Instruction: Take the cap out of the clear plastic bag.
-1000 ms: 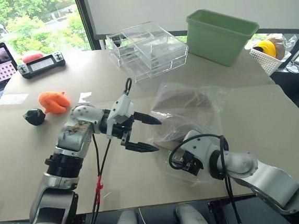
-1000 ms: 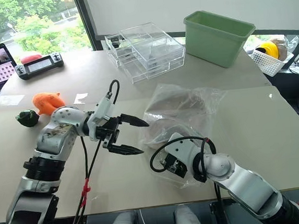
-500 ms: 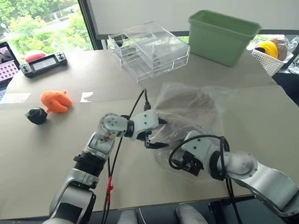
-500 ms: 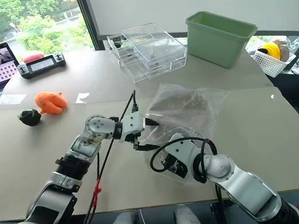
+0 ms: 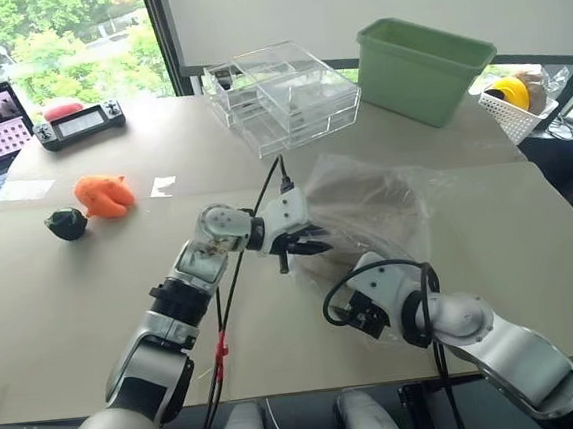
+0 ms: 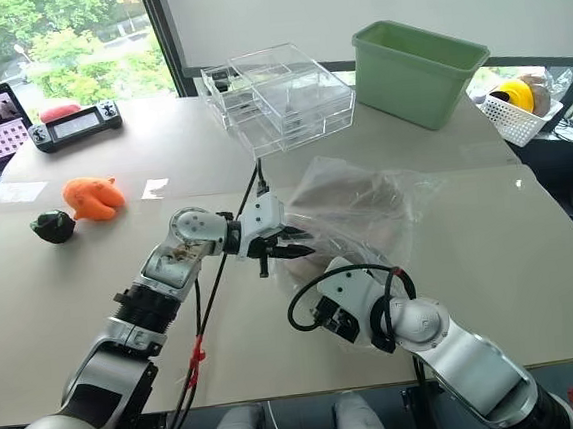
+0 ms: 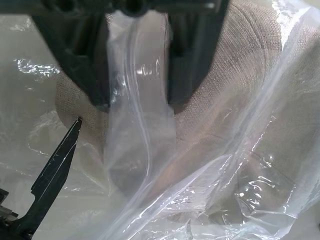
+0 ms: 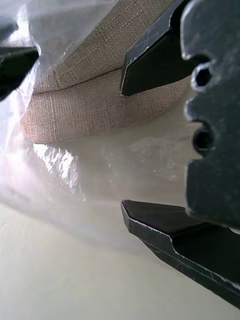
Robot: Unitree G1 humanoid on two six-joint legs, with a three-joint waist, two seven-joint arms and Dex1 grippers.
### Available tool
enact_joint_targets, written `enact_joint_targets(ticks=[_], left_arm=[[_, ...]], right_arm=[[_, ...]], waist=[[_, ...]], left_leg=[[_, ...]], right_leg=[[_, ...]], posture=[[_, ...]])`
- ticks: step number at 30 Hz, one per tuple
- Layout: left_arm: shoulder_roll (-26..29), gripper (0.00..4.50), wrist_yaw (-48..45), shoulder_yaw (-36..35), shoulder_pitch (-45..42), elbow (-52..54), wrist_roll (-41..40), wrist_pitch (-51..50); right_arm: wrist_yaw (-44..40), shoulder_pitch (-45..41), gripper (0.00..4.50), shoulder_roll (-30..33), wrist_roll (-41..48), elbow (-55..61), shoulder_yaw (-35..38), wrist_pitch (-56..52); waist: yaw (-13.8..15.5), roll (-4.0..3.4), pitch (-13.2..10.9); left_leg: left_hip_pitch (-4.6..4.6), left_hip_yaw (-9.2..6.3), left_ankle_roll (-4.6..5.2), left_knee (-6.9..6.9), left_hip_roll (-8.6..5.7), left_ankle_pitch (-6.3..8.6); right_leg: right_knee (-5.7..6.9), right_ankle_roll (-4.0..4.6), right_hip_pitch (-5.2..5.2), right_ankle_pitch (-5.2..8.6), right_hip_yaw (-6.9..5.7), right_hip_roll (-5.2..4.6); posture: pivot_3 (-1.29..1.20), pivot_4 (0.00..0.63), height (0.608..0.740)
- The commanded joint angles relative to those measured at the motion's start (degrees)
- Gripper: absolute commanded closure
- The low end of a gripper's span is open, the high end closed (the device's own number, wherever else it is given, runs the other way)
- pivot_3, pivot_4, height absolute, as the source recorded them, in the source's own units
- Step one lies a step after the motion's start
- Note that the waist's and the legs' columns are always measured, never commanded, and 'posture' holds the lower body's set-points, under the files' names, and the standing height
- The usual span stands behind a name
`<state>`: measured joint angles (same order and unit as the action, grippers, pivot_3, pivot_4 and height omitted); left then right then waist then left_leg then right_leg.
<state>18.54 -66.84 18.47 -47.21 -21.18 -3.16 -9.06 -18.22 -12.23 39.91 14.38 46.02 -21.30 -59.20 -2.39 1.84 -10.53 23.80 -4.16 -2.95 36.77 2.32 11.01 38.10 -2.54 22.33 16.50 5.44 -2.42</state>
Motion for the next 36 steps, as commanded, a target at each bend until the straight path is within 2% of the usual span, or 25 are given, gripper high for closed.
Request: enact_joint_targets(ticks=[1, 7, 13, 22, 32, 36], left_arm=[[-0.66, 4.44, 0.87, -0.69, -1.32, 1.01, -0.43, -0.48], [-1.30, 4.44, 1.30, -0.34, -0.80, 1.59, -0.48, -1.44], [-3.16, 4.44, 3.33, -3.28, -2.19, 1.74, -3.35, -4.85], [-1.94, 4.44, 2.33, -2.92, -1.90, 3.36, -3.97, -7.15], [0.11, 4.44, -0.02, -5.44, -2.28, 4.98, -8.48, -12.00], [-0.57, 4.44, -0.72, -8.76, -0.92, 10.92, -15.07, -18.10]], right_arm=[[-0.12, 0.26, 0.53, -0.08, -0.87, 2.25, 1.76, -0.44], [-0.13, 0.39, 0.53, -0.23, -1.52, 2.26, 1.86, -0.71], [-0.10, 0.32, 0.53, -0.26, -2.46, 1.88, 2.01, -0.82], [-0.37, 0.46, 0.53, -0.30, -3.33, 1.18, 1.89, -0.51], [2.23, -3.20, 0.53, 1.87, -14.36, -4.54, -3.15, 4.96], [3.90, -4.50, 0.53, 3.53, -24.00, -9.83, -10.51, 9.01]], waist=[[0.00, 0.00, 0.00], [0.00, 0.00, 0.00], [0.04, 0.00, 0.00], [0.01, 0.00, 0.00], [-0.09, 0.00, 0.00], [-0.09, 0.00, 0.00]], left_leg=[[0.00, 0.00, 0.00, 0.00, 0.00, 0.00], [0.00, 0.00, 0.00, 0.00, 0.00, 0.00], [0.01, 0.00, 0.00, 0.00, -0.01, 0.00], [0.01, -0.01, 0.00, 0.00, -0.01, 0.00], [0.00, -0.01, 0.00, 0.00, -0.01, 0.00], [0.02, -0.01, 0.00, -0.01, -0.01, 0.00]], right_leg=[[0.00, 0.00, 0.00, 0.00, 0.00, 0.00], [0.00, 0.00, 0.00, 0.00, 0.00, 0.00], [0.00, -0.01, 0.00, 0.00, 0.00, 0.00], [0.00, 0.00, 0.00, 0.00, -0.01, 0.00], [0.00, -0.01, 0.03, 0.00, 0.00, 0.00], [-0.01, 0.00, 0.04, 0.00, -0.01, 0.00]], posture=[[0.00, 0.150, 0.735], [0.00, 0.150, 0.735], [0.00, 0.150, 0.735], [0.00, 0.150, 0.735], [0.00, 0.150, 0.735], [0.00, 0.150, 0.735]])
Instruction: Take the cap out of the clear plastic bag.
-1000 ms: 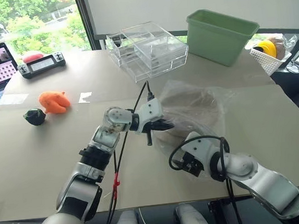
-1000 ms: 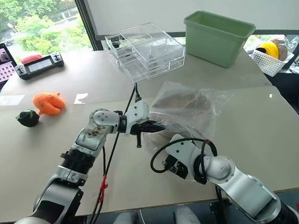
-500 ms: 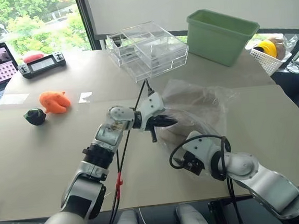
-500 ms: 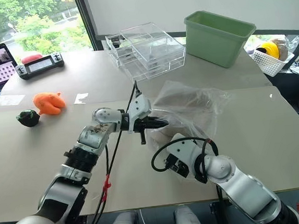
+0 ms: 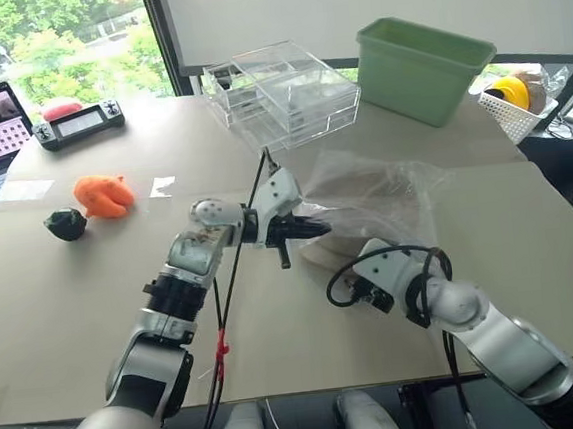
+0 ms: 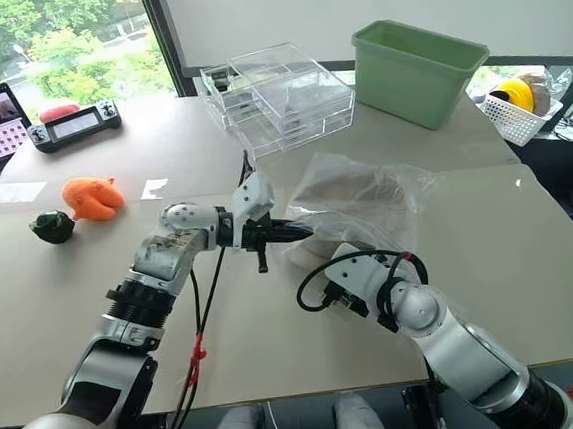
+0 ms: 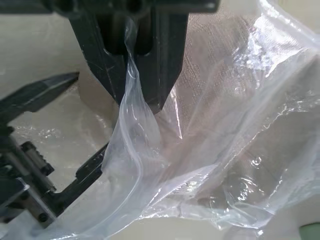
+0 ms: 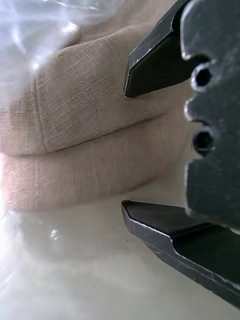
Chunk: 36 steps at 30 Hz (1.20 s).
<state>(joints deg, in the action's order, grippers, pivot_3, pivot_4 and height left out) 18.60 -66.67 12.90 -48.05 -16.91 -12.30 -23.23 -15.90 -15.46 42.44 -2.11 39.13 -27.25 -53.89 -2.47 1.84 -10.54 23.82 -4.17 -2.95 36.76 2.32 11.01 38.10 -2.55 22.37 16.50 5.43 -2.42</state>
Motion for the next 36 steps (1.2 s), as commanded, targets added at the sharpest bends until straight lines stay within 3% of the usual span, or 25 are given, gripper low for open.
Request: enact_joint_targets(ticks=[1, 7, 10, 17, 20, 29, 36], left_arm=[[-0.61, 4.44, -1.03, -3.40, 0.28, 7.83, -6.86, -4.88], [0.03, 4.44, -1.26, -3.27, 2.12, 12.49, -10.24, -9.22], [1.59, 4.50, -2.64, -2.32, 3.17, 14.16, -10.77, -10.61], [2.40, 4.50, -1.82, -0.98, 4.15, 14.00, -9.86, -9.54], [2.35, 4.50, -1.50, -0.44, 3.89, 13.28, -9.27, -8.88], [4.18, 4.50, -1.41, 4.66, 4.34, 8.91, -2.16, -2.90], [5.19, 4.50, -1.34, 7.47, 5.29, 6.96, 0.67, 0.62]], right_arm=[[1.75, -1.56, 0.53, 0.97, -9.26, -3.85, -5.45, 4.29], [5.30, -0.98, 0.53, -3.03, -16.72, -12.41, -6.40, 9.79], [6.72, 0.25, 1.21, -5.14, -18.67, -13.59, -4.12, 11.54], [6.20, 0.29, 3.66, -8.89, -22.19, -13.03, -0.43, 14.13], [5.28, 0.25, 4.46, -10.53, -22.68, -12.67, 0.90, 16.06], [-5.09, 3.31, 4.46, -13.74, -15.95, -3.95, 3.72, 20.54], [-6.15, 8.53, 4.46, -16.47, -14.80, -0.36, 7.36, 21.31]], waist=[[-0.03, 0.00, 0.00], [-0.17, 0.00, 0.01], [-0.09, 0.01, 0.02], [0.00, 0.01, 0.02], [-0.32, 0.00, 0.02], [-0.51, 0.00, 0.02], [0.00, 0.00, 0.03]], left_leg=[[0.00, 0.00, 0.00, 0.00, 0.00, 0.00], [-0.12, 0.00, -0.01, 0.01, 0.00, -0.01], [-0.13, 0.00, -0.01, 0.01, 0.00, -0.01], [-0.10, 0.00, -0.01, 0.00, -0.01, -0.01], [-0.11, 0.00, -0.01, 0.00, 0.00, -0.01], [-0.10, 0.00, -0.01, -0.01, 0.01, -0.01], [-0.11, 0.00, -0.01, -0.02, 0.00, -0.01]], right_leg=[[0.00, 0.00, 0.00, 0.00, 0.01, 0.00], [0.04, -0.01, -0.08, 0.00, 0.02, -0.01], [0.05, 0.02, -0.09, -0.01, 0.02, -0.01], [0.04, 0.06, -0.08, -0.04, 0.01, -0.02], [0.04, 0.06, -0.08, -0.04, 0.02, -0.01], [0.04, 0.07, -0.06, -0.04, 0.01, 0.00], [0.04, 0.05, -0.08, -0.02, 0.00, -0.01]], posture=[[0.00, 0.150, 0.735], [0.00, 0.150, 0.735], [0.00, 0.150, 0.735], [0.00, 0.150, 0.735], [0.00, 0.150, 0.735], [0.00, 0.150, 0.735], [0.00, 0.150, 0.735]])
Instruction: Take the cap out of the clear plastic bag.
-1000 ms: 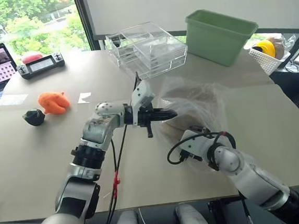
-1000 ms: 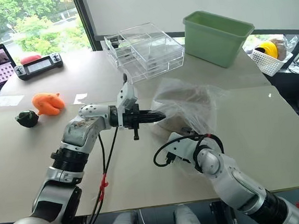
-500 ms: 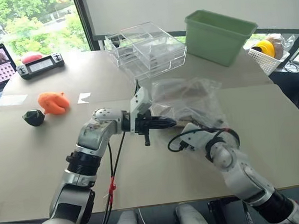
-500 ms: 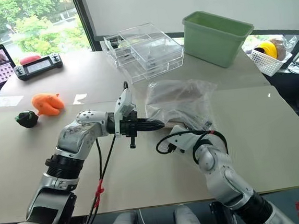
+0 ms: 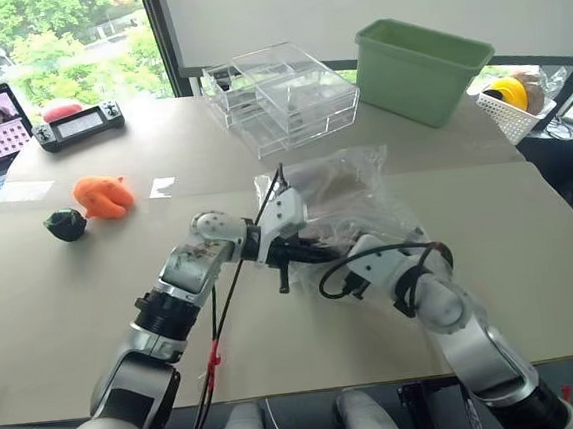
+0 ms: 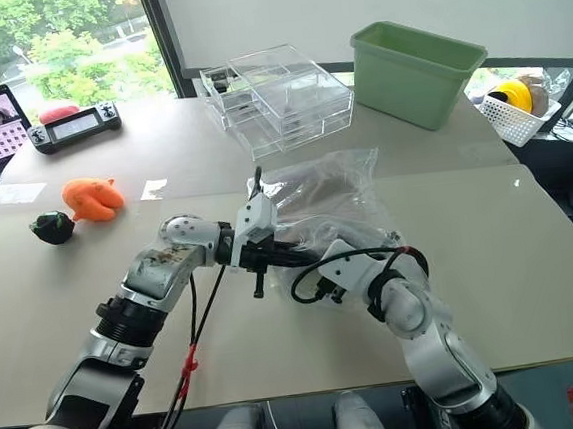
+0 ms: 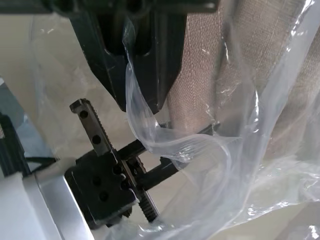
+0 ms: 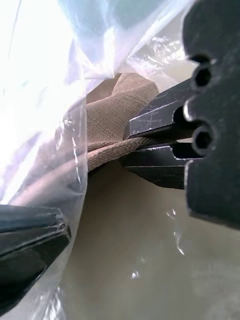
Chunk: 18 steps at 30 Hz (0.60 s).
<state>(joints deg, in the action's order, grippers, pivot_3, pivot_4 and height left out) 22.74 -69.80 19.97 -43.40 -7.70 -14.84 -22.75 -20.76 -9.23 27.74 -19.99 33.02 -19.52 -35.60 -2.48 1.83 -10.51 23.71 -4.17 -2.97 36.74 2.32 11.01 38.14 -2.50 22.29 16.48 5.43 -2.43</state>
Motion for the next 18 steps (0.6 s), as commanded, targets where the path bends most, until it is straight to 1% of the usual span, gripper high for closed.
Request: enact_joint_targets(ticks=[1, 2, 4, 6, 7, 9, 12, 14, 18], left_arm=[[1.05, 4.50, 1.79, 0.43, 0.68, -2.08, 3.00, -0.02], [1.02, 4.50, 1.80, 0.42, 0.63, -2.01, 2.81, -0.15], [1.05, 4.50, 1.95, 0.58, 0.54, -1.99, 2.72, -0.07], [1.13, 4.50, 2.03, 0.68, 0.56, -1.87, 2.61, -0.09], [1.08, 4.50, 2.09, 0.74, 0.54, -1.97, 2.68, 0.01], [1.04, 4.50, 2.24, 0.83, 0.58, -2.08, 2.81, 0.15], [1.02, 4.50, 2.26, 0.82, 0.67, -1.82, 3.07, -0.03], [0.95, 4.50, 2.30, 0.65, 0.69, -1.47, 3.19, -0.38], [0.22, 4.50, 2.91, -0.32, 0.37, -1.42, 2.89, -0.32]], right_arm=[[-0.96, 3.37, 4.46, -1.56, 2.31, 5.12, -0.04, 3.37], [-0.44, 4.52, 4.46, -0.61, 0.58, 3.70, 0.18, 3.22], [1.22, 6.20, 4.46, -5.75, 3.90, 3.52, 4.48, -0.58], [2.75, 6.59, 4.46, -12.49, 8.11, 4.50, 9.00, -4.48], [3.06, 6.29, 4.46, -14.44, 9.00, 4.76, 10.63, -5.81], [3.29, 5.68, 4.46, -16.39, 9.90, 4.98, 12.99, -7.53], [2.71, 5.05, 4.46, -11.40, 6.64, 3.61, 14.03, -7.89], [1.52, 5.47, 4.46, -8.60, 6.95, 3.83, 14.45, -7.38], [-0.95, 6.65, 4.46, -2.48, 6.25, 4.78, 12.45, -4.64]], waist=[[0.01, 0.00, 0.00], [0.04, 0.00, 0.00], [0.18, 0.03, 0.03], [0.18, 0.03, 0.06], [0.15, -0.03, 0.09], [0.15, -0.03, 0.13], [0.05, -0.04, 0.14], [0.37, -0.04, 0.14], [0.55, -0.04, 0.14]], left_leg=[[0.00, 0.00, 0.00, 0.00, 0.01, 0.00], [0.01, 0.00, 0.00, 0.00, -0.01, 0.00], [0.01, 0.00, 0.00, 0.00, -0.02, 0.00], [-0.02, -0.03, 0.00, 0.00, 0.01, 0.00], [-0.04, -0.04, 0.00, 0.00, 0.02, 0.00], [-0.06, -0.03, -0.01, 0.00, 0.00, 0.00], [-0.09, -0.03, -0.01, 0.00, -0.01, 0.00], [-0.05, -0.03, -0.01, 0.00, -0.01, 0.00], [-0.01, -0.04, -0.01, 0.00, -0.03, 0.00]], right_leg=[[0.00, 0.00, 0.00, 0.00, -0.01, 0.00], [-0.01, 0.00, 0.00, 0.00, 0.00, 0.00], [-0.01, 0.00, -0.02, 0.00, 0.00, -0.02], [0.02, -0.01, -0.03, 0.01, -0.03, 0.00], [0.04, -0.01, -0.03, 0.01, -0.04, 0.01], [0.05, -0.01, -0.06, 0.01, -0.02, 0.00], [0.04, -0.03, -0.08, 0.02, -0.02, 0.00], [0.02, -0.02, -0.05, 0.02, -0.04, -0.01], [0.00, -0.03, -0.05, 0.02, -0.04, -0.02]], posture=[[0.00, 0.150, 0.735], [0.00, 0.150, 0.735], [0.00, 0.150, 0.735], [0.00, 0.150, 0.735], [0.00, 0.150, 0.735], [0.00, 0.150, 0.735], [0.00, 0.150, 0.735], [0.00, 0.150, 0.735], [0.00, 0.150, 0.735]])
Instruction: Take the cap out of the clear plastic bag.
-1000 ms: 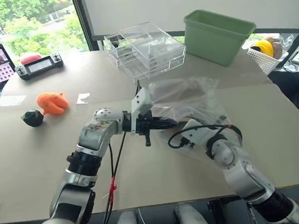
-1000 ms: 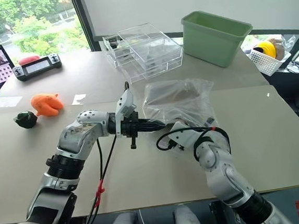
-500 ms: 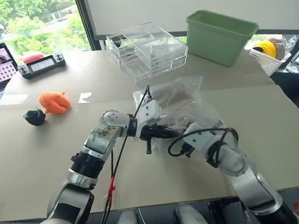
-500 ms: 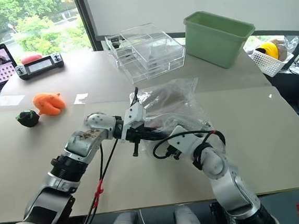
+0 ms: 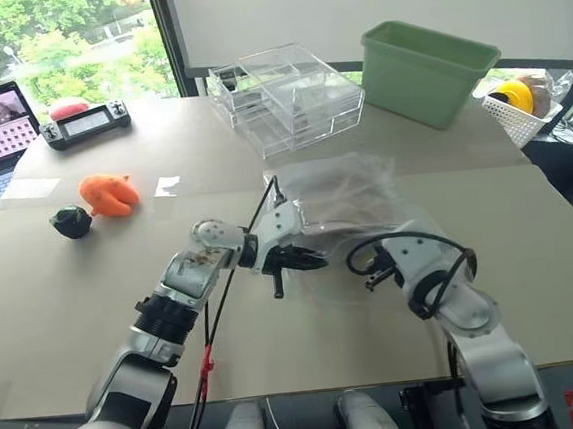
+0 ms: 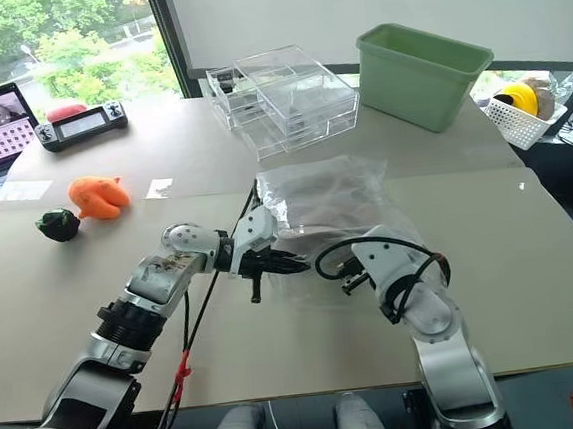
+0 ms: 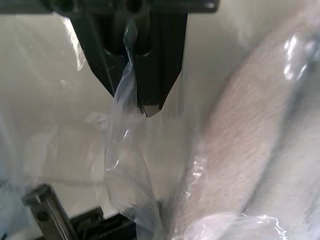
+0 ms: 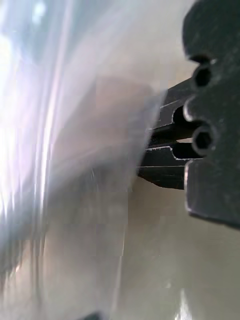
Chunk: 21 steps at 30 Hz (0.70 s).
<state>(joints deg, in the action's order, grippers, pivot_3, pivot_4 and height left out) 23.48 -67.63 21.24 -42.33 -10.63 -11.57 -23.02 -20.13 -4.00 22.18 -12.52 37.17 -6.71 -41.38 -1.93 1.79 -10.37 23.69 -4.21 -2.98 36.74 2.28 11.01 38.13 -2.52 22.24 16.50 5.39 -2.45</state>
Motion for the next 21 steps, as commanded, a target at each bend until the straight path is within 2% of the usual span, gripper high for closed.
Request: enact_joint_targets(ticks=[1, 6, 11, 15, 21], left_arm=[[-0.65, 4.50, 0.86, -1.84, -0.71, 1.67, -0.61, -0.06], [-1.35, 4.50, 0.27, -4.65, -2.12, 3.66, -3.94, -2.31], [0.79, 4.50, -5.81, -9.04, -2.38, 10.93, -14.49, -10.27], [2.05, 4.50, -6.42, -10.71, -2.04, 14.60, -19.13, -15.73], [4.44, 4.50, -2.74, -7.04, -2.70, 7.28, -8.88, -7.56]], right_arm=[[-1.76, 1.67, 4.46, 3.87, -1.36, 0.75, -0.61, 1.50], [-2.12, 2.88, 4.46, 8.62, -3.88, -0.47, -2.84, 3.73], [-0.86, 1.91, 4.46, 7.28, -5.52, -1.79, -5.79, 3.49], [-0.85, 1.36, 4.46, 7.00, -7.30, -2.72, -7.58, 3.62], [-2.79, 1.65, 4.46, 7.11, -6.31, -0.16, -7.21, 7.67]], waist=[[0.01, 0.00, 0.00], [-0.04, 0.00, 0.00], [-0.32, 0.01, 0.00], [-0.52, 0.00, 0.01], [-0.67, 0.00, 0.00]], left_leg=[[0.00, 0.00, 0.00, 0.00, 0.00, 0.00], [0.01, 0.00, 0.00, 0.00, 0.00, 0.00], [0.02, 0.00, 0.00, 0.00, 0.01, 0.00], [-0.03, 0.00, 0.00, 0.00, 0.01, 0.00], [-0.09, 0.01, 0.00, 0.00, 0.02, 0.00]], right_leg=[[-0.01, 0.00, 0.00, 0.00, 0.00, 0.00], [0.00, -0.08, 0.00, 0.05, 0.00, 0.00], [0.00, -0.07, 0.01, 0.04, 0.00, 0.00], [0.00, -0.08, -0.02, 0.05, 0.01, 0.00], [0.02, -0.16, -0.02, 0.09, 0.03, 0.01]], posture=[[0.00, 0.150, 0.735], [0.00, 0.150, 0.735], [0.00, 0.150, 0.735], [0.00, 0.150, 0.735], [0.00, 0.150, 0.735]])
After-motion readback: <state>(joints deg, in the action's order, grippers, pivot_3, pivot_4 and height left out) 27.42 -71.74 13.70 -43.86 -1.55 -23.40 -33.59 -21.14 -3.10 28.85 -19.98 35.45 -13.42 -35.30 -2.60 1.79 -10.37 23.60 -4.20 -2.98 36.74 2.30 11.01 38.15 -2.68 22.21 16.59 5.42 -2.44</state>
